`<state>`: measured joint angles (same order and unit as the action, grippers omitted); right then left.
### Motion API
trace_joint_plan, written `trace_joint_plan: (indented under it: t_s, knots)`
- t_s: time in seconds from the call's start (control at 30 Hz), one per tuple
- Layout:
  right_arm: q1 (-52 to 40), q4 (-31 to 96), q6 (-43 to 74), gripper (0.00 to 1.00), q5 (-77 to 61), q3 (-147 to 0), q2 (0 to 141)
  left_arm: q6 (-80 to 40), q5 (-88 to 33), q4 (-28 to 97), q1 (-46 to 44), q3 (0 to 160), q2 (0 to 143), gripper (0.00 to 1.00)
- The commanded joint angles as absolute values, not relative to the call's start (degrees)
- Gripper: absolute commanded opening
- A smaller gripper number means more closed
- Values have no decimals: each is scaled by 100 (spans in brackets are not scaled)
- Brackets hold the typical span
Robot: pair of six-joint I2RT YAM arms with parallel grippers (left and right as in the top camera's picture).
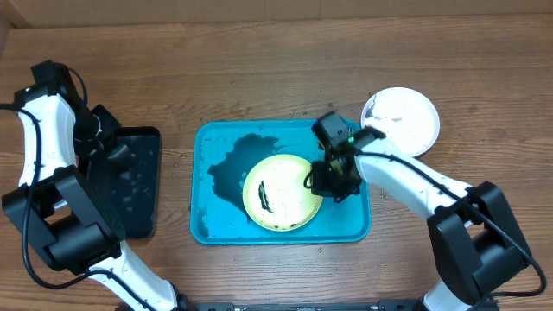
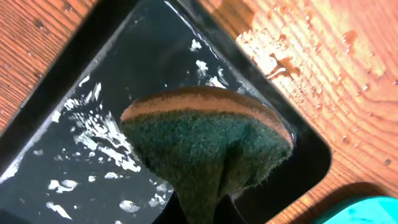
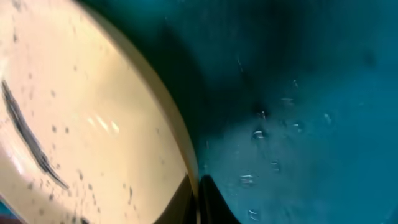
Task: Clean dirty plates on tray and stack at the side
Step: 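Pick up the sponge with the left gripper and move it to yellow plate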
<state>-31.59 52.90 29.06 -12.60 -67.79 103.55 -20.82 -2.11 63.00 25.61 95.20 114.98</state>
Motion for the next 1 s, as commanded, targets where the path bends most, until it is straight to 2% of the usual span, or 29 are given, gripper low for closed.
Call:
trace_joint_plan:
  t_s: [0.0,0.37,0.63,0.97]
  knots:
    - [-3177,5682,2630,4,-930,-7516,10300,-1844,-482,6305,2547,9502,11360,4]
    - [-3183,5002,2722,4,-862,-7544,10777,-1455,-821,6464,2471,9662,11021,4]
    - [-3186,4753,2810,4,-923,-7544,11222,-1452,-1791,6635,2445,9660,10691,4]
    - [-3186,4344,2856,4,-899,-7533,11233,-1323,-1802,7048,2029,9657,10694,4]
